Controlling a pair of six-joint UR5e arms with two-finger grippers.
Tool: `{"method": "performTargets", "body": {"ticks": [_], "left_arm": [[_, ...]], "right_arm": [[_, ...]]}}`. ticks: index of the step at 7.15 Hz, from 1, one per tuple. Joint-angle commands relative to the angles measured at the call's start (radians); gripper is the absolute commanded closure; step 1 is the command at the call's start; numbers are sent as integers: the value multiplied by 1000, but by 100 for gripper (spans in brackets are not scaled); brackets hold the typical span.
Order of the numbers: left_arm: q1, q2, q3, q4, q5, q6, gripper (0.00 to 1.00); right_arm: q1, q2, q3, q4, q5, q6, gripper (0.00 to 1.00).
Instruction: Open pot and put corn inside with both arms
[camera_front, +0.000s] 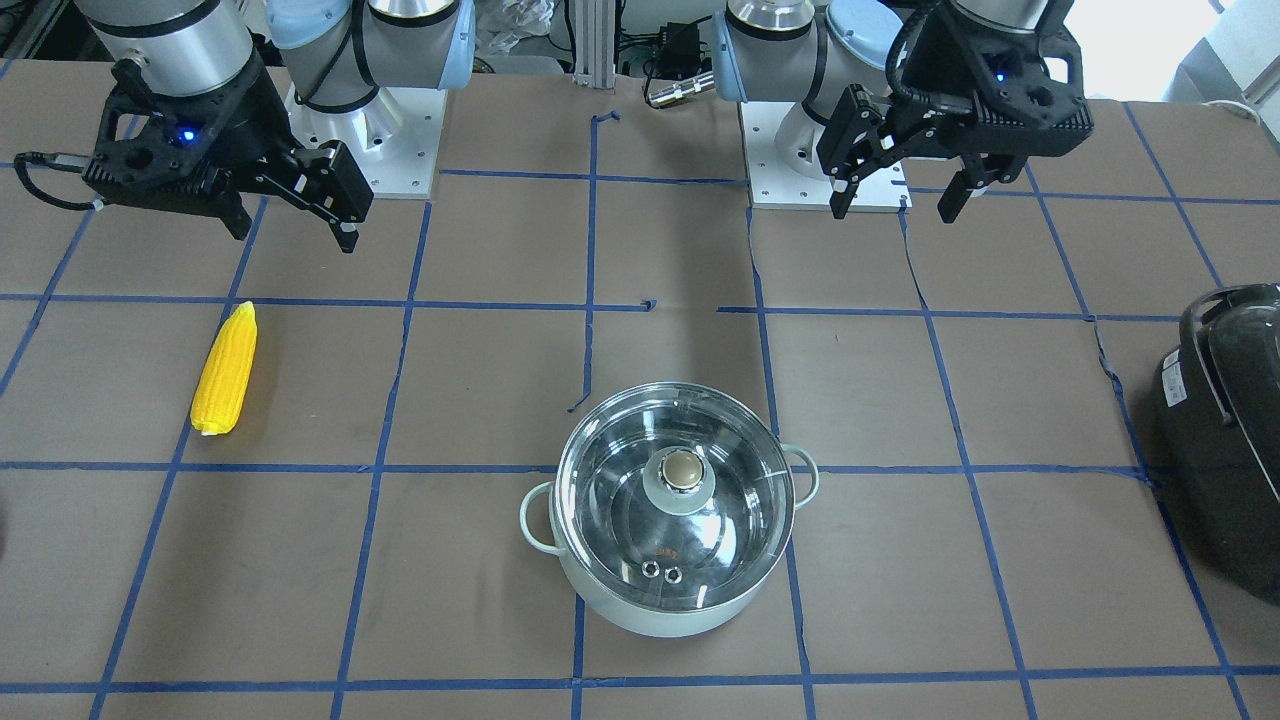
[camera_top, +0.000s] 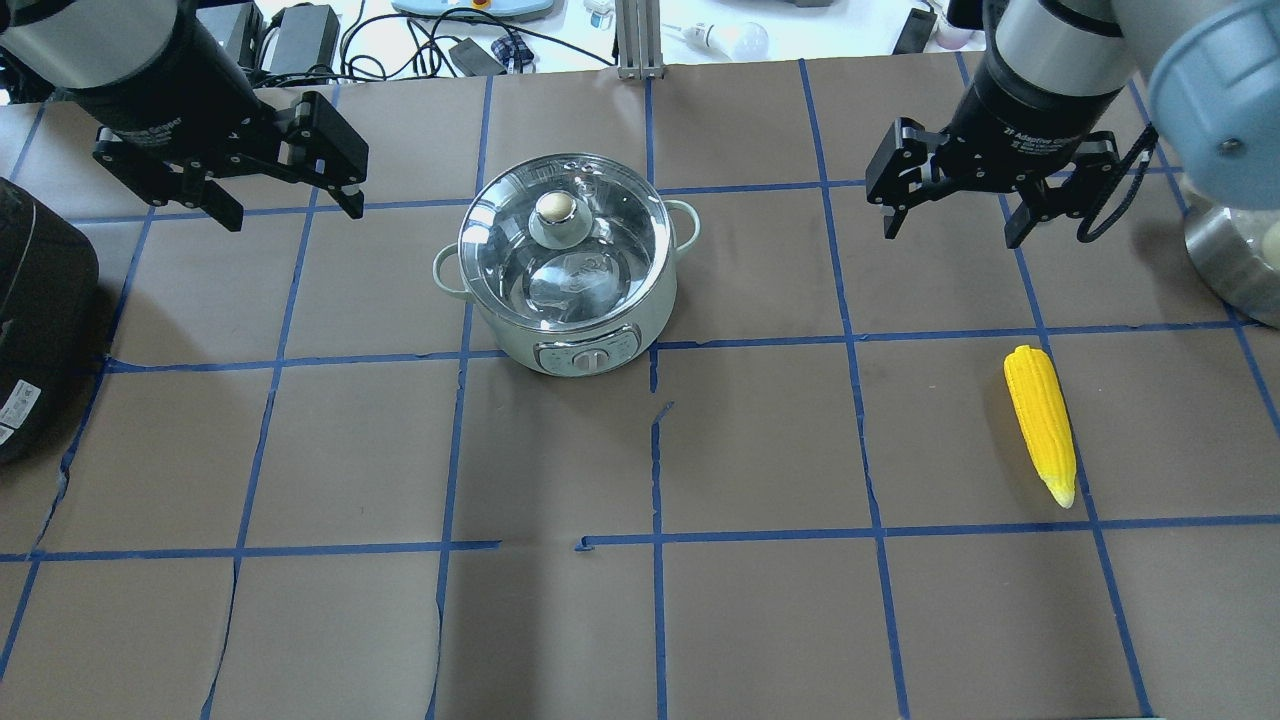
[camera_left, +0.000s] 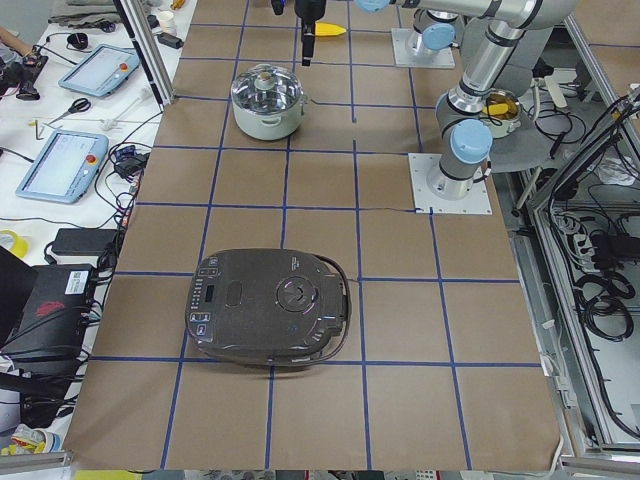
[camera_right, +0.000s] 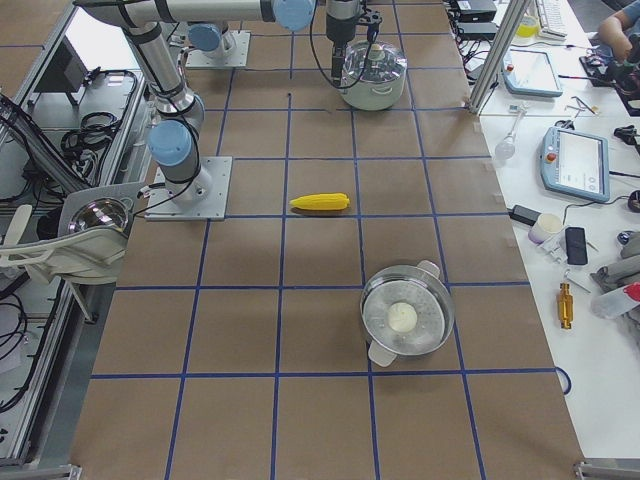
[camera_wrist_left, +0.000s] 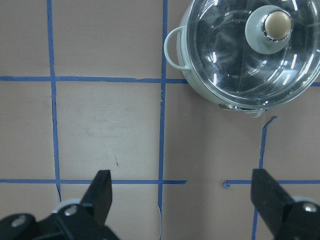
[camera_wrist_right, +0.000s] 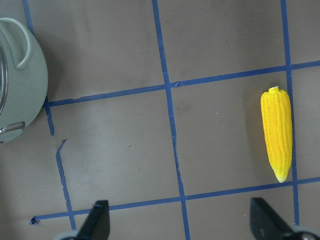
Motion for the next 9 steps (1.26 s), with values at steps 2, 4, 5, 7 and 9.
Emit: {"method": "performTargets", "body": {"ticks": [2, 4, 5, 7, 9], "left_arm": [[0, -2, -1, 0, 0, -1, 0], [0, -7, -1, 2, 29, -1, 0], [-1, -19, -1, 2, 29, 0, 1], [-3, -17, 0, 8, 29, 0, 0], [-4, -10, -3, 3, 29, 2, 1]], "right_arm": [[0, -1, 3, -1, -5, 2, 0], [0, -1, 3, -1, -7, 5, 0], [0, -1, 3, -7, -7, 4, 0], [0, -1, 3, 2, -5, 2, 0], [1, 2, -3, -15, -2, 1, 0]]}}
